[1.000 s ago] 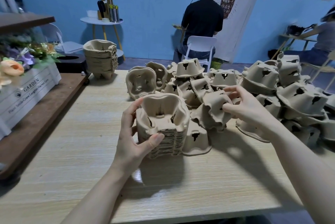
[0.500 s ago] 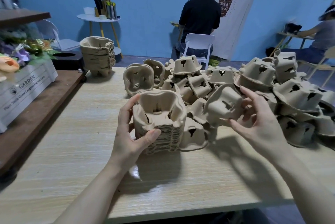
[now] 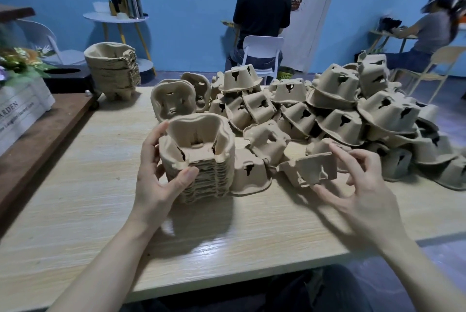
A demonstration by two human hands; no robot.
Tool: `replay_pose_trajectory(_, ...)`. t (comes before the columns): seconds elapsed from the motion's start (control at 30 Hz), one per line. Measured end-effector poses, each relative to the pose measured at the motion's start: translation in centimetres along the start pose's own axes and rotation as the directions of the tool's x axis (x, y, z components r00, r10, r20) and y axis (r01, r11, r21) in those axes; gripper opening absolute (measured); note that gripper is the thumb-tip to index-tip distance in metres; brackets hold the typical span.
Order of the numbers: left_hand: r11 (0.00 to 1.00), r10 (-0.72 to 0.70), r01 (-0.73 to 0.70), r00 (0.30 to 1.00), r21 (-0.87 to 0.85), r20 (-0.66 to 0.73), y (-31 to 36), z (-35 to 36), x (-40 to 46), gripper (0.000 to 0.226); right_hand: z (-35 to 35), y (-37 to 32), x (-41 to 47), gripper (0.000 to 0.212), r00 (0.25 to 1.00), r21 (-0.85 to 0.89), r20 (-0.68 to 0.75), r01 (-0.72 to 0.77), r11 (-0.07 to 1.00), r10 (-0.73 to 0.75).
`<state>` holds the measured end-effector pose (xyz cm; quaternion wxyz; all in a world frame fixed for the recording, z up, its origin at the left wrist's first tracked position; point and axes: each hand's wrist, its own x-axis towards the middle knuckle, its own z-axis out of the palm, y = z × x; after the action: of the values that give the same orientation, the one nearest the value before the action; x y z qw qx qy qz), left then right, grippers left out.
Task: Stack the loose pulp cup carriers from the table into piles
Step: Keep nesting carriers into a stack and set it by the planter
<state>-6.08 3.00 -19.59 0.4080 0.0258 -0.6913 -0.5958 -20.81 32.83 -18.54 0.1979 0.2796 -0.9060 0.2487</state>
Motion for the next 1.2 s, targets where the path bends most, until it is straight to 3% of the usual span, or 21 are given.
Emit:
replay_pose_trajectory(0.23,1.0,0.009,-0.009,1.0,0.002,0.004,-0.3,-0.1,0.0,0.083,-0.2,-1.2,-0.5,0.085,0.999,-0.141,-0.042,-0.02,0.99,0.014)
replay_pose_trajectory(0.4,1.0,0.018,-0.018,1.0,-0.003,0.007,-0.1,0.0,-0.1,0.08,-0.2,-2.0,-0.2,0.048,0.995,-0.136,-0.086,-0.066,0.988,0.055)
replay_pose_trajectory(0.5,1.0,0.017,-0.017,1.0,-0.003,0.003,-0.1,0.0,-0.1,0.081,-0.4,-2.2,-0.3,0.028,0.995,-0.093,-0.074,-0.067,0.993,0.06)
replay_pose_trajectory(0.63,1.0,-0.001,0.001,1.0,-0.001,-0.005,-0.2,-0.2,0.0,0.09,-1.3,-2.3,-0.8,0.025,0.995,0.017,-0.062,-0.074,0.997,0.075)
replay_pose_trajectory(0.73,1.0,-0.021,0.021,1.0,-0.011,-0.006,-0.1,-0.1,0.0,0.094,-2.3,-2.4,-0.6,0.028,0.995,0.209,-0.06,-0.061,0.976,0.075)
replay_pose_trajectory(0.83,1.0,-0.02,0.02,1.0,-0.001,-0.003,-0.1,-0.1,0.0,0.093,-3.0,-3.3,0.2,0.027,0.996,0.432,-0.077,-0.004,0.902,0.041)
replay_pose_trajectory(1.0,1.0,-0.015,0.015,1.0,-0.009,0.019,-0.2,-0.2,0.1,0.087,-2.6,-6.2,2.4,0.032,0.999,0.731,-0.031,0.03,0.682,-0.01)
replay_pose_trajectory(1.1,1.0,-0.012,0.013,1.0,-0.021,0.026,-0.4,-0.4,0.1,0.086,-1.7,-8.9,4.2,0.029,0.995,0.833,-0.011,0.063,0.549,-0.098)
replay_pose_trajectory(1.2,1.0,-0.01,0.01,1.0,-0.013,0.025,-0.8,-0.6,0.1,0.088,-0.8,-11.5,5.9,0.031,0.981,0.872,0.043,0.054,0.487,-0.187)
